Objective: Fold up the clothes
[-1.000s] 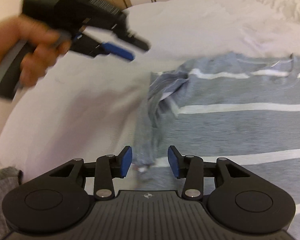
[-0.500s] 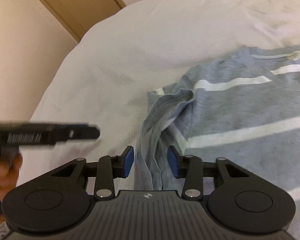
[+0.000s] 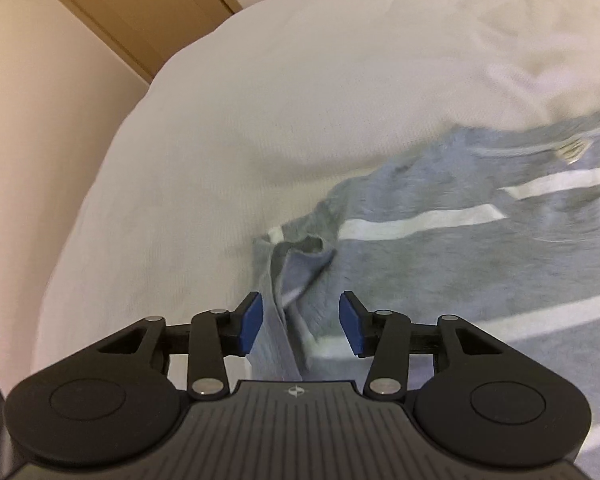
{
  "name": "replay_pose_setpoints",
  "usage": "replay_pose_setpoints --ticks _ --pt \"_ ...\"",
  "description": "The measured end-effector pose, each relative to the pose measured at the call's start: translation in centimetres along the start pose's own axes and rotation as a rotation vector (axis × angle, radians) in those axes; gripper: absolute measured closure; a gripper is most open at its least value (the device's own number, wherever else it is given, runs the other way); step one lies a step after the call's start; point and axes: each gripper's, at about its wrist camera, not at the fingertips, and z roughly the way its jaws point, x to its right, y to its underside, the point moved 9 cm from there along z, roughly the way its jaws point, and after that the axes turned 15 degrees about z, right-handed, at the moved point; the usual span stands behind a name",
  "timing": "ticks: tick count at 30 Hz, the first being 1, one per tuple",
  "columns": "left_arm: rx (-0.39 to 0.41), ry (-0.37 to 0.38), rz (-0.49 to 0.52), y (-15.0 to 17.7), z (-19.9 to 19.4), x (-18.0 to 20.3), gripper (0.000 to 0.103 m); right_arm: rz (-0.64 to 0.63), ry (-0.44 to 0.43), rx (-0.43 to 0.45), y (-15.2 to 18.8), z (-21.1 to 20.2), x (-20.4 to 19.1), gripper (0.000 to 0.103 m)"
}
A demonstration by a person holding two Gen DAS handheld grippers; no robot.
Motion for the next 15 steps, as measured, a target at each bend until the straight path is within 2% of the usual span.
replay_pose_setpoints --ticks 5,7,8,9,10,15 --pt "-0.033 0.053 0.140 0.5 1.5 3.0 0.074 0.067 -0.043 -0.054 -1.6 2.0 -0.2 0.053" --pt "-0.057 0.084 0.156 1.0 2.2 3.6 0.074 0.042 -0.037 -0.047 -1.8 2.2 -0.4 0.055" --pt "-0.064 0.095 0.157 1.2 2.4 3.8 0.074 0.019 -0.032 -0.038 -2.0 2.1 -0.6 0.061" --pt "-0.068 0.100 0.157 1.3 2.5 3.8 0.074 -0.004 -0.027 -0.029 -2.1 2.1 -0.8 0.088" --pt "-0.069 0.104 0.153 1.4 2.6 3.7 0.074 -0.027 -0.022 -0.020 -2.2 2.1 -0.9 0.097" --pt "-0.082 0.135 0.134 1.5 2.7 3.6 0.073 -0.141 0.004 0.025 -2.8 1.9 -1.8 0.096"
